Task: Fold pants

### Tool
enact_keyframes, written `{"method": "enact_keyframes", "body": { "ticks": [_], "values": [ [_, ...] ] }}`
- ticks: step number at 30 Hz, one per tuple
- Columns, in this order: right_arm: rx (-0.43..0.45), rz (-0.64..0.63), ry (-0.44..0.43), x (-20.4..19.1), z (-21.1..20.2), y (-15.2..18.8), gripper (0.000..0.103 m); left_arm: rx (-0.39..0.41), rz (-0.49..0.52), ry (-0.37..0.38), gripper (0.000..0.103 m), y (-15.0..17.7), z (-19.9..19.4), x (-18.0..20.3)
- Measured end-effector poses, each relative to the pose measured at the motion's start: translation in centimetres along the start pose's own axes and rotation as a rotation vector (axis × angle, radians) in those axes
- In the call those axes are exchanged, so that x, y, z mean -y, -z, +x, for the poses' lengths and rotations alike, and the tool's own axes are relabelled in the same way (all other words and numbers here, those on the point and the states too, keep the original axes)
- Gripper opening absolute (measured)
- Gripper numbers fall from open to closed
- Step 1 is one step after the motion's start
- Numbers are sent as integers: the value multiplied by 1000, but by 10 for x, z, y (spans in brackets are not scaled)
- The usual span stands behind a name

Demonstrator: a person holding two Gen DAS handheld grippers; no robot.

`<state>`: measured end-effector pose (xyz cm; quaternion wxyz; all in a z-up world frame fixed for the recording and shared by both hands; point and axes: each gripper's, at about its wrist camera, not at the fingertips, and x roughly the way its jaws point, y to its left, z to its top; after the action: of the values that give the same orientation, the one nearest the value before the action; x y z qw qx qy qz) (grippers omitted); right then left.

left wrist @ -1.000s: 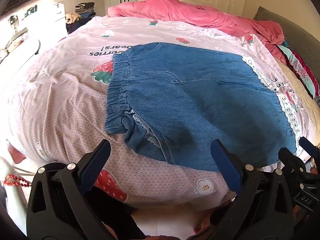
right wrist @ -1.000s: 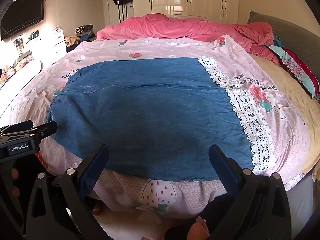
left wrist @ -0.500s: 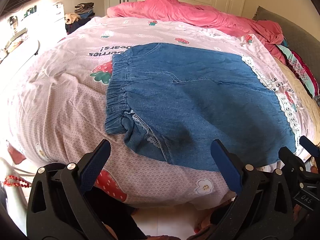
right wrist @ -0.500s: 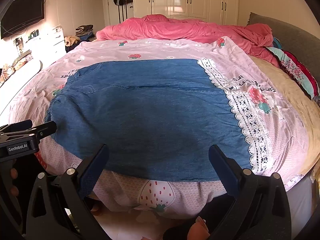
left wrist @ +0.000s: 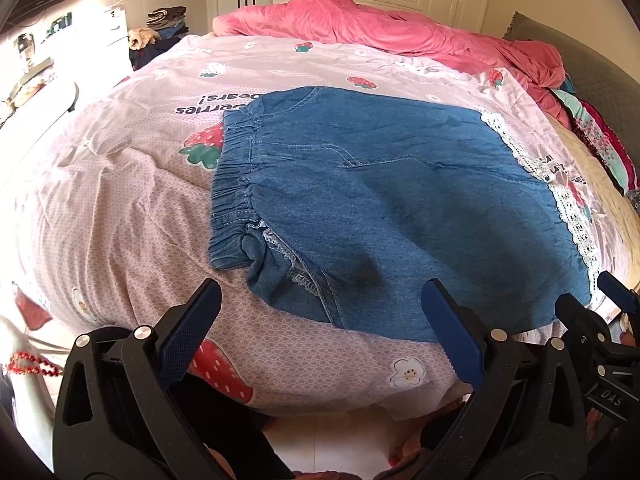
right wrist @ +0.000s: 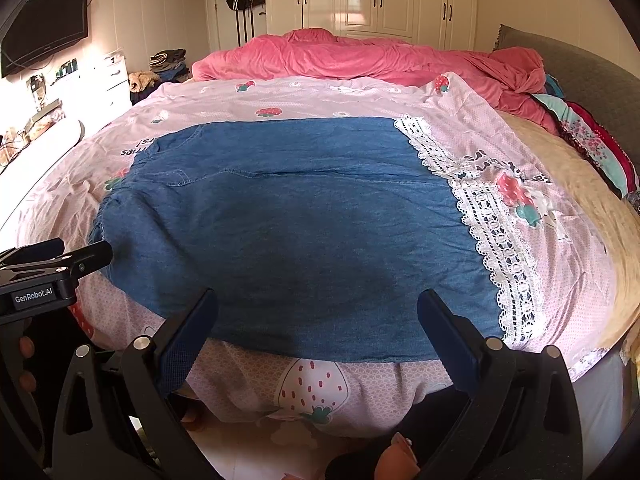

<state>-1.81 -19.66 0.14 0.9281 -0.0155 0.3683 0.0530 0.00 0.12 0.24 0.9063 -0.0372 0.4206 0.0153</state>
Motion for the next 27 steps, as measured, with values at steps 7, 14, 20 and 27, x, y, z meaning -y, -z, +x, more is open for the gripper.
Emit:
{"method": "enact_keyframes", "body": {
  "ticks": [7, 14, 20, 27],
  "values": [
    [3, -2, 2, -1, -1, 1, 99, 2, 1, 1, 94, 1, -1, 0],
    [-2, -2, 0, -2, 0, 1, 99, 1, 1, 0, 94, 1, -1, 1],
    [-6, -5, -1, -3, 2, 1, 99, 2, -2, 0, 94, 0, 0, 0],
    [-15, -9, 1, -5, 5, 0, 99, 1, -3, 5, 94, 0, 0, -2]
  ]
}}
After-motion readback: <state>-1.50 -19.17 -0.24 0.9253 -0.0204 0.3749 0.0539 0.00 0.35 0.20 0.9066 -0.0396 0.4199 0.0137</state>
